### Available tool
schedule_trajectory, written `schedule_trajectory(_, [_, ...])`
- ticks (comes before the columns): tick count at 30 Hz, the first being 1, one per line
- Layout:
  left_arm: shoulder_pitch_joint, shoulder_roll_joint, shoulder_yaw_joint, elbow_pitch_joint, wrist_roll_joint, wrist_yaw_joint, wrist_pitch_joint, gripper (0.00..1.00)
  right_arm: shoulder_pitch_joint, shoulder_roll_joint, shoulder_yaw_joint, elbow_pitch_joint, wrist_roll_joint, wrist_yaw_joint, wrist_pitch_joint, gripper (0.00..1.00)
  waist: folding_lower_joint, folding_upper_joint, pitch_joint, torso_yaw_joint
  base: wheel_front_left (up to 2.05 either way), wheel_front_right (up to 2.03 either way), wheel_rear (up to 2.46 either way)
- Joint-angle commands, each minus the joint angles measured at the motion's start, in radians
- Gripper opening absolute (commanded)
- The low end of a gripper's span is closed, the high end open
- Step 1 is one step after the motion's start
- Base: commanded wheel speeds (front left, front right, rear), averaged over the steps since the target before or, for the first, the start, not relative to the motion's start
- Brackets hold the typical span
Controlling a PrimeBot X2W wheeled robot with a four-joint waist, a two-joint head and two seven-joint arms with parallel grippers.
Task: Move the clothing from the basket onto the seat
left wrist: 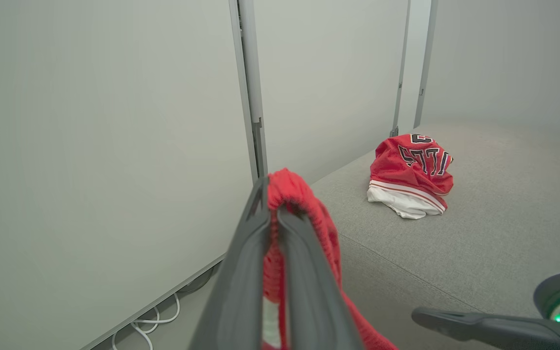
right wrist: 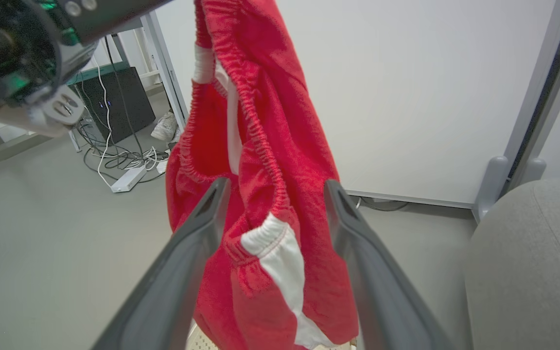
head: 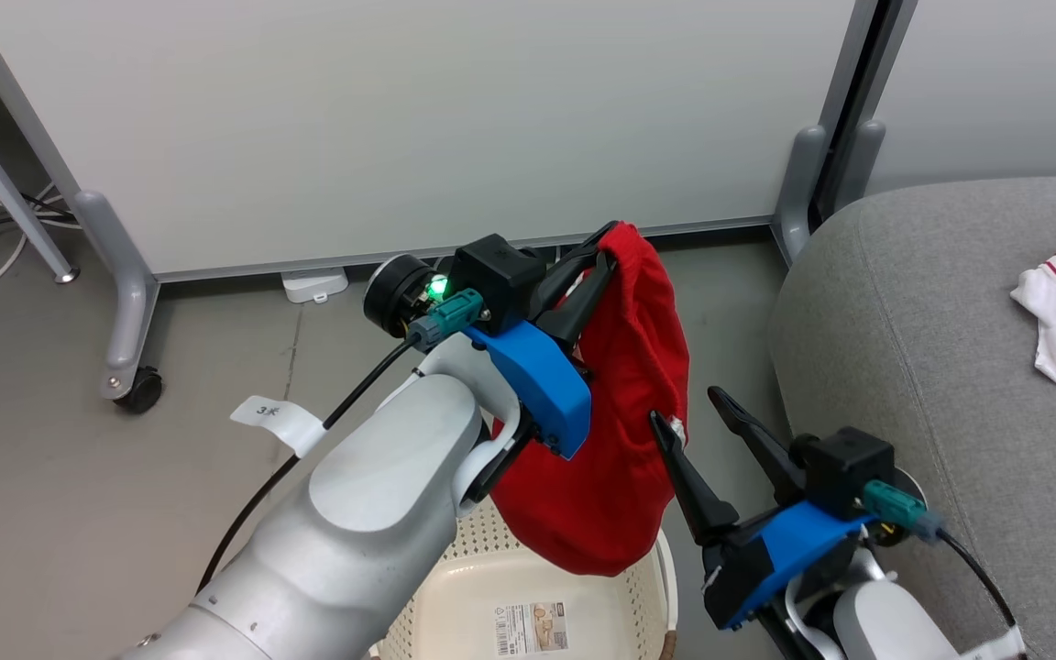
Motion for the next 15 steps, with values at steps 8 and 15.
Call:
schedule_trajectory(8, [-0.031,-0.004,-0.036,0.002,-0.023,0.000,-0.020,0.00,-0.192,-0.001,0.038,0.199,0.005,0.001,0.059,1.00,-0.0001,0.0000,0.028,0.004,0.00,0.00,0.00])
schedule_trajectory(15, [-0.048,-0.006,-0.064,-0.010,-0.047,0.000,-0.028,0.00,-0.325,-0.001,0.065,0.400,0.018,0.001,0.061,1.00,-0.0001,0.0000,0.039,0.010,0.00,0.00,0.00])
